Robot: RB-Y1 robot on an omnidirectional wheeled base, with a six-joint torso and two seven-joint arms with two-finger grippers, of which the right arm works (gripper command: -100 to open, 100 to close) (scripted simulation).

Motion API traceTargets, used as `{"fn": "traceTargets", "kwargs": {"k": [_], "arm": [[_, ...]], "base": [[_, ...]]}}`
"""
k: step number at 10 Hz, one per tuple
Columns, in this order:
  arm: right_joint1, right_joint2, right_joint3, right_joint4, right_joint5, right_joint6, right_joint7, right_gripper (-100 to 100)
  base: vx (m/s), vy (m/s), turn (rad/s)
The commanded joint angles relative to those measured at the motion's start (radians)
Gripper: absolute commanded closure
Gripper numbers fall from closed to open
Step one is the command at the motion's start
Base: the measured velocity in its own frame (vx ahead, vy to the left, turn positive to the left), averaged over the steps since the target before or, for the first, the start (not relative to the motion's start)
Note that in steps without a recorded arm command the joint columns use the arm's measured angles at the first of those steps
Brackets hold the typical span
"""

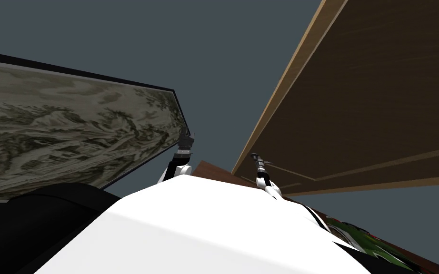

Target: Pull the door open

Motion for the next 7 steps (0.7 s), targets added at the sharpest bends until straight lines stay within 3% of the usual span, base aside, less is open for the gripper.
{"fn": "traceTargets", "kwargs": {"k": [1,5,7], "arm": [[0.000,0.000,0.000,0.001,0.000,-0.002,0.000,100],[0.000,0.000,0.000,0.001,0.000,-0.002,0.000,100],[0.005,-0.007,0.018,-0.001,0.011,-0.008,-0.021,100]], "base": [[-0.009,-0.002,-0.007],[-0.002,-0.001,0.002],[-0.129,-0.041,0.084]]}}
